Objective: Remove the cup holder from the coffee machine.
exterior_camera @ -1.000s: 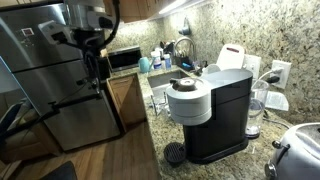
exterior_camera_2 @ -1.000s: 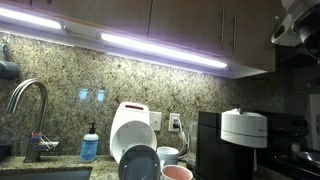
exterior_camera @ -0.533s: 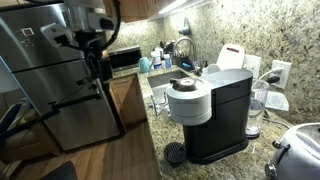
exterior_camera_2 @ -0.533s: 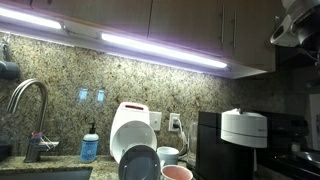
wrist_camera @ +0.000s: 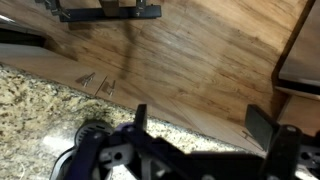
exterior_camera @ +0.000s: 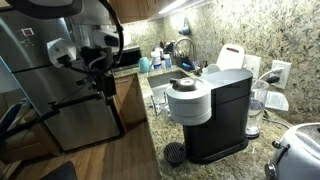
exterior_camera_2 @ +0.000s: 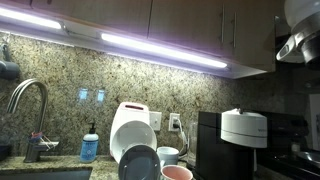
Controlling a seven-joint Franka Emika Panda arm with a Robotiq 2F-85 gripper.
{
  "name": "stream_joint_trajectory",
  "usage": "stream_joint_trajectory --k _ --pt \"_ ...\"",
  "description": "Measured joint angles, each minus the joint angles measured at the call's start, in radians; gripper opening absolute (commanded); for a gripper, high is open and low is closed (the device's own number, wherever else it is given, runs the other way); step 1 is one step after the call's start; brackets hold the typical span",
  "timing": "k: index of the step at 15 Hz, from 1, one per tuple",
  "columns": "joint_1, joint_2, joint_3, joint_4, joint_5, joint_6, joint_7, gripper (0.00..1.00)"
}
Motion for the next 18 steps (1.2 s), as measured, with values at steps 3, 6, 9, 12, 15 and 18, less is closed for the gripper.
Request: stream_joint_trajectory --k 3,6,9,12,15,18 --pt "-0.010 0.020 -0.021 -0.020 0.009 0.069 -0.043 1.00" --pt "-0.010 0.060 -0.044 -0.024 0.058 0.161 -0.100 1.00" --pt "-0.010 0.105 -0.064 -0.023 0.136 0.222 -0.157 1.00" --pt "-0.012 0.142 -0.070 -0.021 0.150 0.229 -0.166 1.00" --pt "-0.025 0.172 -0.070 -0.021 0.136 0.230 -0.161 1.00" --pt "-0.053 0.198 -0.071 -0.020 0.106 0.232 -0.143 1.00"
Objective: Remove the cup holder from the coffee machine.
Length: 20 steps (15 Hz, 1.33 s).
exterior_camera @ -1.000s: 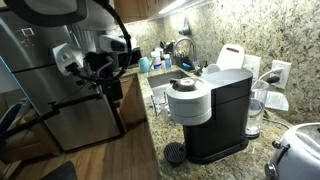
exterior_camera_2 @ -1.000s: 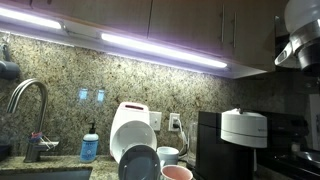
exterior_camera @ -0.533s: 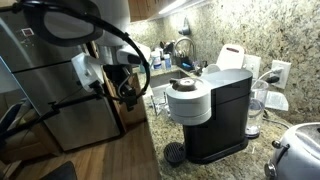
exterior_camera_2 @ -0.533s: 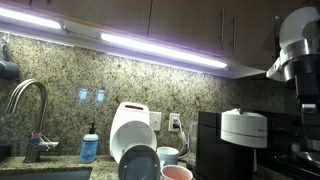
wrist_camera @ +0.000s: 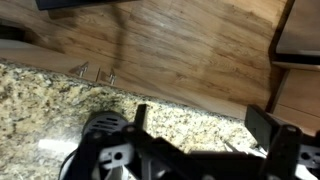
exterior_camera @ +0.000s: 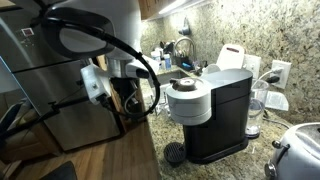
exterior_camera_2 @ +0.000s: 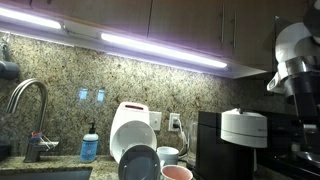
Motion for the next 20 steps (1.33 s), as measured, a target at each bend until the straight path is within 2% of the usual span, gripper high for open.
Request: stream_joint_trajectory --k 6,15,20 --pt "-0.045 0.036 -0.003 0.003 -0.080 0.019 0.075 1.00" --pt "-0.045 0.042 -0.002 0.006 -0.083 0.019 0.084 1.00" --pt "-0.055 0.042 -0.013 -0.040 -0.085 0.025 0.077 1.00"
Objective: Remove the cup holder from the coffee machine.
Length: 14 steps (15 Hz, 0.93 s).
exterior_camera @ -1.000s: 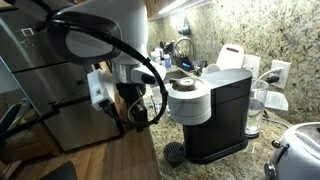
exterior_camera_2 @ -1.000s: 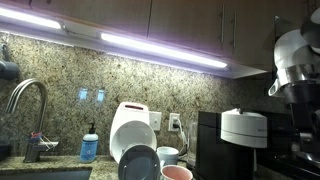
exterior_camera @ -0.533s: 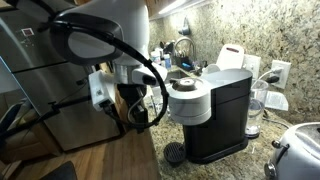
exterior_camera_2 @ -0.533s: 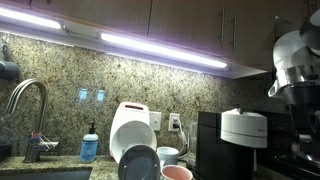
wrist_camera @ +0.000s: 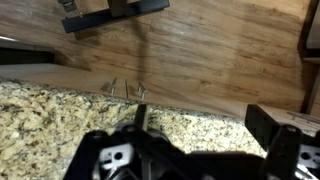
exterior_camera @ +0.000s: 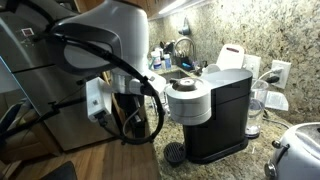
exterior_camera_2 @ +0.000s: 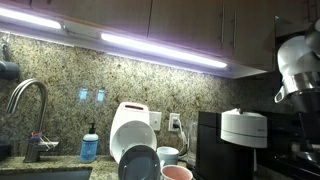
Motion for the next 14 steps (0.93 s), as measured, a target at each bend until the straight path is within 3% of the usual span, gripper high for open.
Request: stream_joint_trajectory --k 7,14 --pt "-0.046 0.037 -0.070 -0.058 0.038 0.019 -0.113 1.00" --pt "-0.072 0.161 -0.089 -0.028 0.208 0.058 -0.314 1.00"
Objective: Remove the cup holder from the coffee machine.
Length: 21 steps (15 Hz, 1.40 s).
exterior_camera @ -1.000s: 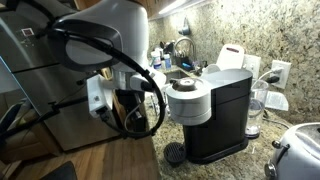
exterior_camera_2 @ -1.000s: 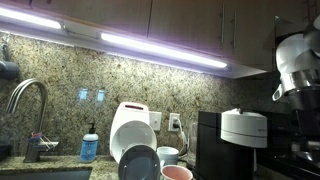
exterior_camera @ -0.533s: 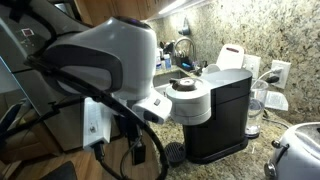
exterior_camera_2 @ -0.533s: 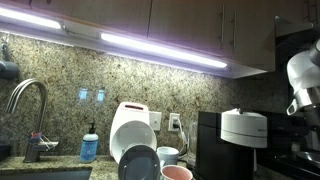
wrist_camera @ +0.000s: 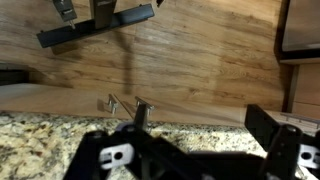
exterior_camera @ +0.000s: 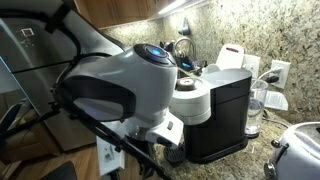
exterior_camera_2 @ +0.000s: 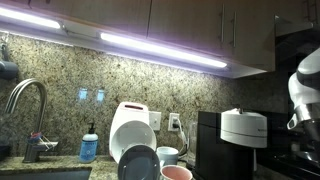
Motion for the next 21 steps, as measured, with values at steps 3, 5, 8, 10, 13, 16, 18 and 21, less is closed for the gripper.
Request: stream_joint_trajectory --k 3,5,8,10,13,16,18,21 --pt "-0.004 0.067 0.007 0.044 0.067 0.004 -0.059 1.00" --pt "-0.019 0.112 0.021 0.081 0.123 0.004 -0.088 1.00" --pt "-0.047 0.172 0.044 0.138 0.221 0.009 -0.132 1.00" --pt "-0.075 0.206 0.060 0.176 0.269 -0.045 -0.204 1.00" --pt "-0.108 0.247 0.064 0.220 0.285 -0.126 -0.260 1.00" --pt "-0.108 0.251 0.064 0.220 0.285 -0.125 -0.260 1.00" --pt "-0.106 0.251 0.065 0.220 0.285 -0.125 -0.260 1.00" --pt "-0.105 0.251 0.065 0.220 0.285 -0.125 -0.260 1.00"
